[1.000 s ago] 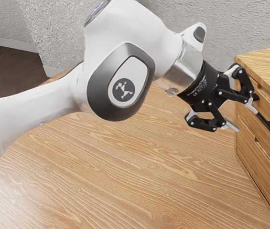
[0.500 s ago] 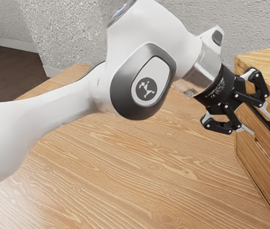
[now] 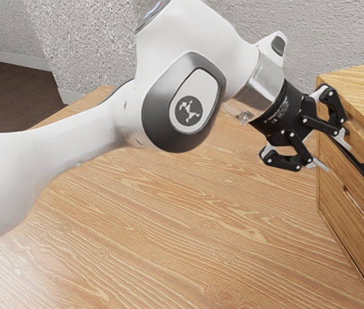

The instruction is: Pull the drawer handle with one arm to open the drawer

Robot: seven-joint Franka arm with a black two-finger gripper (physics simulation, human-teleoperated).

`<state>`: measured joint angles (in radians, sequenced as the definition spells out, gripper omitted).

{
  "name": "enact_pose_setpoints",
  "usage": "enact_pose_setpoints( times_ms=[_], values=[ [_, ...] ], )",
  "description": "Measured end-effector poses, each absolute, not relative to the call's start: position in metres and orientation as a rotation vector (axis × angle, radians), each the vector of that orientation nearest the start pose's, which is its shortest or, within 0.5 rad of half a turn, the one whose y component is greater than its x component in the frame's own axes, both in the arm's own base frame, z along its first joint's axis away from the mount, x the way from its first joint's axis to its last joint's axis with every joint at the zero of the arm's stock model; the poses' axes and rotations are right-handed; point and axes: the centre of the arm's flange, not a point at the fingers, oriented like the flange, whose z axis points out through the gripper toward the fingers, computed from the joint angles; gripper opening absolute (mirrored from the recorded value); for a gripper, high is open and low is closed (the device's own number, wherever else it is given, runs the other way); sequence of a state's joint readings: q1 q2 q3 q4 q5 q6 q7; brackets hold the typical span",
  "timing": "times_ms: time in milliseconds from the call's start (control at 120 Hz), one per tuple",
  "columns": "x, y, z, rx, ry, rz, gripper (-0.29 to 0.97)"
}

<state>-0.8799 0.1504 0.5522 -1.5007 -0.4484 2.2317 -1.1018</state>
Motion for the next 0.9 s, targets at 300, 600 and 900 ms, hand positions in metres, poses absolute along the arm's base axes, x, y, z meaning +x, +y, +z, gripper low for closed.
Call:
enact_pose_setpoints(
  times_ms=[300,600,900],
  values=[
    [0.595,-0.250,0.658,2.222,1.060,0.272,0.20],
    [0.603,-0.239,0.652,2.215,1.078,0.267,0.20],
    [0.604,-0.243,0.648,2.218,1.074,0.257,0.19]
  ],
)
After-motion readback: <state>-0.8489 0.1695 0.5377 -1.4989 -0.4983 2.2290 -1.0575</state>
